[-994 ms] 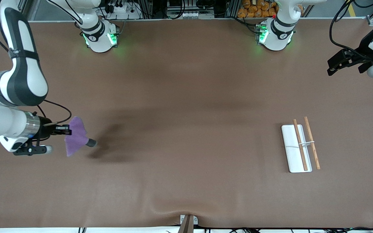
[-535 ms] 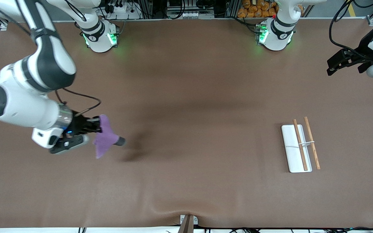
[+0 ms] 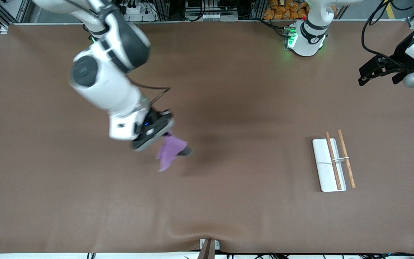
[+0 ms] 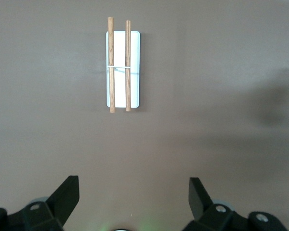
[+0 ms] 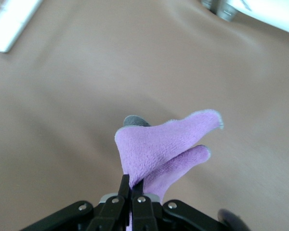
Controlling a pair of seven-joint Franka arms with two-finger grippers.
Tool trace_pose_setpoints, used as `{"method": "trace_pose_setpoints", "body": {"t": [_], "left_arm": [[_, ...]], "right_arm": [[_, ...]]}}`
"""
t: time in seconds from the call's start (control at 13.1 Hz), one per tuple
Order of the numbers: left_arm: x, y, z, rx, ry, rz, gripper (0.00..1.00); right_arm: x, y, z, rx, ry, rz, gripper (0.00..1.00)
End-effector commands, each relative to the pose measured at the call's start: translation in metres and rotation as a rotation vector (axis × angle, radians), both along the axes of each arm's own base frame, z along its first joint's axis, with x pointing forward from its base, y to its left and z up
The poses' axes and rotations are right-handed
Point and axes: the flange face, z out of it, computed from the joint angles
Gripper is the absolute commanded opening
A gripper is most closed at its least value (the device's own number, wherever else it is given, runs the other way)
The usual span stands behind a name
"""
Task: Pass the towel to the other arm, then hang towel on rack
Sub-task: 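Lift the towel with the right gripper and carry it toward table center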
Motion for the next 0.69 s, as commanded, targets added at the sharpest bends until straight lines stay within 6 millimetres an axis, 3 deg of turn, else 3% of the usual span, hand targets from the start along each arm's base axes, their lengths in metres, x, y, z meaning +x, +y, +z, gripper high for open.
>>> {"method": "trace_pose_setpoints", "body": {"t": [0.0,0.38,0.61], "left_arm": [[0.003,-0.004,0.001,-0.021,-0.012,-0.001,1.00],[0.018,-0.016,-0.014,-0.104,-0.007,0.078,1.00],[0.032,-0.050,-0.028,-0.126,-0.037,0.117,1.00]], "right_arm": [[-0.022,0.049,-0.001,0.018,-0.044,0.079,0.00],[-0.037,0.083,-0.011,0.069,-0.041,0.042,0.00],[-0.042,0.092,-0.010,0.081,-0.052,0.028,0.00]]}}
